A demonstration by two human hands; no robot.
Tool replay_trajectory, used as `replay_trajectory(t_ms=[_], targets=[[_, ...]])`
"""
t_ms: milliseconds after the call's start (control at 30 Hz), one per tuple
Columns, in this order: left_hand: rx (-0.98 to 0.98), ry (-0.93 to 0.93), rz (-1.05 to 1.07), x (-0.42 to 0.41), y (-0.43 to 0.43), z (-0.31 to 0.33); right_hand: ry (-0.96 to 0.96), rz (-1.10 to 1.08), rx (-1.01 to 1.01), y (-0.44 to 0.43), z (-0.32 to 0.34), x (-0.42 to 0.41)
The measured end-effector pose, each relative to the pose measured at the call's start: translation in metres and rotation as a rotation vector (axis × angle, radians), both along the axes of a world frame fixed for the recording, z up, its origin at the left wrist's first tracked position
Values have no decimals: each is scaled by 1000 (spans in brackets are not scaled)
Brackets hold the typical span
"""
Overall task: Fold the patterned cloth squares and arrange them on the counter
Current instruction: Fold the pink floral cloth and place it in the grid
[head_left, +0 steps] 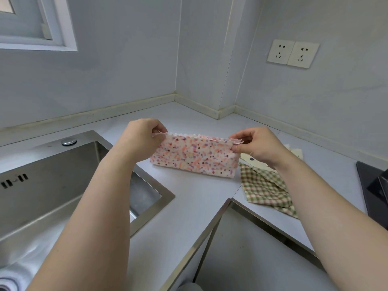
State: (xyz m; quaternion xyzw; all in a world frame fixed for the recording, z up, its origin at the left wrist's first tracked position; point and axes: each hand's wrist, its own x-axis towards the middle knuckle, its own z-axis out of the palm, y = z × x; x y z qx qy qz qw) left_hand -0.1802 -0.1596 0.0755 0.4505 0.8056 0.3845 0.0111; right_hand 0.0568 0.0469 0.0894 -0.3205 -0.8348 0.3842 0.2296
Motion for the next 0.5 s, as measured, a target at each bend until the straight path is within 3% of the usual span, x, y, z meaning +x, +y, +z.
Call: replay_trajectory(t_ms=[500], targets=[[-66, 64, 45, -1, 0, 0, -76, 101, -76, 0, 10, 11]])
